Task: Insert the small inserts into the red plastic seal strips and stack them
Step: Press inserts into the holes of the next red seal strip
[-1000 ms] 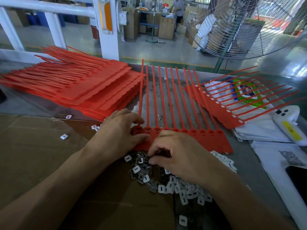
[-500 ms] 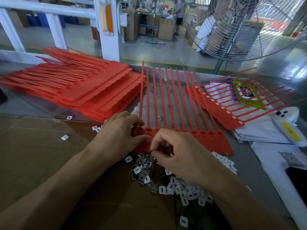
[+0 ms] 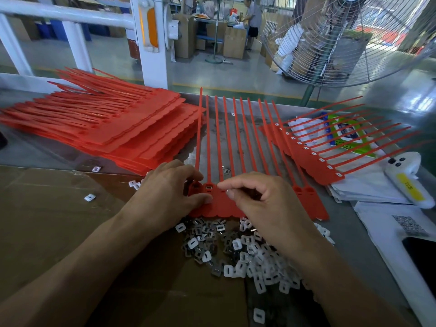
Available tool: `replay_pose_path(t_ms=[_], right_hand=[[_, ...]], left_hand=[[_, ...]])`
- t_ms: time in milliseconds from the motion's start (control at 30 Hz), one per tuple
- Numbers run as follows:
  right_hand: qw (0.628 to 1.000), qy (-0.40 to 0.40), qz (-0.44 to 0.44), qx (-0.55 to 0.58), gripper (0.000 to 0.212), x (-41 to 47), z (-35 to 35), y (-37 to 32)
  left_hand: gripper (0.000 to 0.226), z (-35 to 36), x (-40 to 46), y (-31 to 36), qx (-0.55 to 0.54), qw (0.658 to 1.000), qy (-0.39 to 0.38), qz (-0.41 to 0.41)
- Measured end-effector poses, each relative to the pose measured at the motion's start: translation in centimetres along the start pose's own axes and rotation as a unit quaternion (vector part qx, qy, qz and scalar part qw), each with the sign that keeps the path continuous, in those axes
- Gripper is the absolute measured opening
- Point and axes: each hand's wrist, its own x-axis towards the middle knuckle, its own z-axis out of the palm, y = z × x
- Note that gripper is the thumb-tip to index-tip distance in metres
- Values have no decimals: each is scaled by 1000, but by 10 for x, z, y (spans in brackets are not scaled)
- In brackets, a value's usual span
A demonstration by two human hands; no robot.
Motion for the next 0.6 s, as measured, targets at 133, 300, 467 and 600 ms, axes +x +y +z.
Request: replay_pose_path(t_ms=[133, 300, 467, 600], right_hand=[[999, 10, 24, 20, 23, 1, -3, -1], [998, 38, 26, 45, 22, 2, -5, 2], [996, 54, 52, 43, 22, 4, -3, 6], [993, 66, 95, 28, 20, 6, -3, 14]], left_hand=[[52, 0, 0, 0, 3, 1000, -3, 2], [49, 2, 0, -1, -2, 1000, -1, -1], [50, 2, 0, -2, 3, 1000, -6, -1], [51, 0, 0, -1, 4, 1000, -9, -1]])
